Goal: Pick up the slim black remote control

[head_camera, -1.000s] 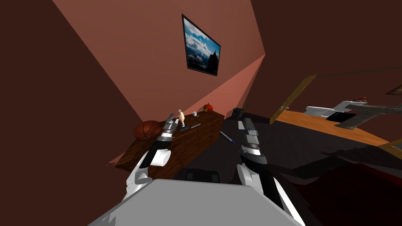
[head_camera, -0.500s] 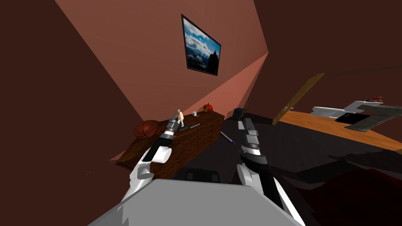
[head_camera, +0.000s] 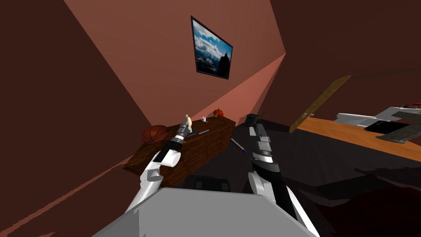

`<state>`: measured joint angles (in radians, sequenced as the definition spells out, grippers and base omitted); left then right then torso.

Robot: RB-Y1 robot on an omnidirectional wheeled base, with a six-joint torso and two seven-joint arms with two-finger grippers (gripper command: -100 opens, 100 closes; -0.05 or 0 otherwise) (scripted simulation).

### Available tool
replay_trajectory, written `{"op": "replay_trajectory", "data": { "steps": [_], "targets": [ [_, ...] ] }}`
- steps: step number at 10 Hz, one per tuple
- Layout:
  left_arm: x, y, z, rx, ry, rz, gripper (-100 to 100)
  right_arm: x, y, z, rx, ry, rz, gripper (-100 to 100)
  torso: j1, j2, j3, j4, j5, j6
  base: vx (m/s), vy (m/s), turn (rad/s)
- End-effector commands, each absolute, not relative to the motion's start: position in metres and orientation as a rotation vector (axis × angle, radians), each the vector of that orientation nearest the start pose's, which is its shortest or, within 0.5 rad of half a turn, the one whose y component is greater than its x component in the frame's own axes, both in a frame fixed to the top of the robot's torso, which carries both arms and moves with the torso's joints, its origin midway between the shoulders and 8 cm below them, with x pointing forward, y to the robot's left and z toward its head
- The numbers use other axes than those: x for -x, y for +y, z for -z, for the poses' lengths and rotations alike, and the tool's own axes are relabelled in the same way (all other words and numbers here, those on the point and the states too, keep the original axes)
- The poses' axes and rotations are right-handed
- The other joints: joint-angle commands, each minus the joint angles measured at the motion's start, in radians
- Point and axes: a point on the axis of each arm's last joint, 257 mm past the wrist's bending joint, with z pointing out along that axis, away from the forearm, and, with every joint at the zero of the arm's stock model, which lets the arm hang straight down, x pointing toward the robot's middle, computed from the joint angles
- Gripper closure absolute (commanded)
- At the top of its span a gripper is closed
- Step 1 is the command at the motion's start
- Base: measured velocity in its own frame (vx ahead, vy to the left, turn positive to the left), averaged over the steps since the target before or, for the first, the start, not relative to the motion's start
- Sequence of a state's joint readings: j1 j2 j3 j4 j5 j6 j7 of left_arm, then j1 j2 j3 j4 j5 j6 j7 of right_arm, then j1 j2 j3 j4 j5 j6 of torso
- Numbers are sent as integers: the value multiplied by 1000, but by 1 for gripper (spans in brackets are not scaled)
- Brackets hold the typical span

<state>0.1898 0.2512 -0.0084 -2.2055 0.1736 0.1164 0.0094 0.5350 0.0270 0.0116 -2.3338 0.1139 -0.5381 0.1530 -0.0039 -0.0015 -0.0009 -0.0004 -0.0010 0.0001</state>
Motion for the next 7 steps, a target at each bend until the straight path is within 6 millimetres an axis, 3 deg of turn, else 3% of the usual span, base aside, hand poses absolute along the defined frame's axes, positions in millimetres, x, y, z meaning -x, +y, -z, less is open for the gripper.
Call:
{"op": "replay_trajectory", "data": {
  "steps": [1, 7],
  "targets": [
    [-470, 248, 37, 911, 1092, 1332, -100, -327, -264, -43, -501, 648, -1098, 0, 0, 0, 0, 0, 0, 0, 12, -37, -7],
    [-492, 245, 64, 1015, 1208, 1309, -100, -327, -264, -43, -501, 648, -1098, 0, -1, 0, 0, 0, 0, 0, 12, -63, 47]
  ]
}}
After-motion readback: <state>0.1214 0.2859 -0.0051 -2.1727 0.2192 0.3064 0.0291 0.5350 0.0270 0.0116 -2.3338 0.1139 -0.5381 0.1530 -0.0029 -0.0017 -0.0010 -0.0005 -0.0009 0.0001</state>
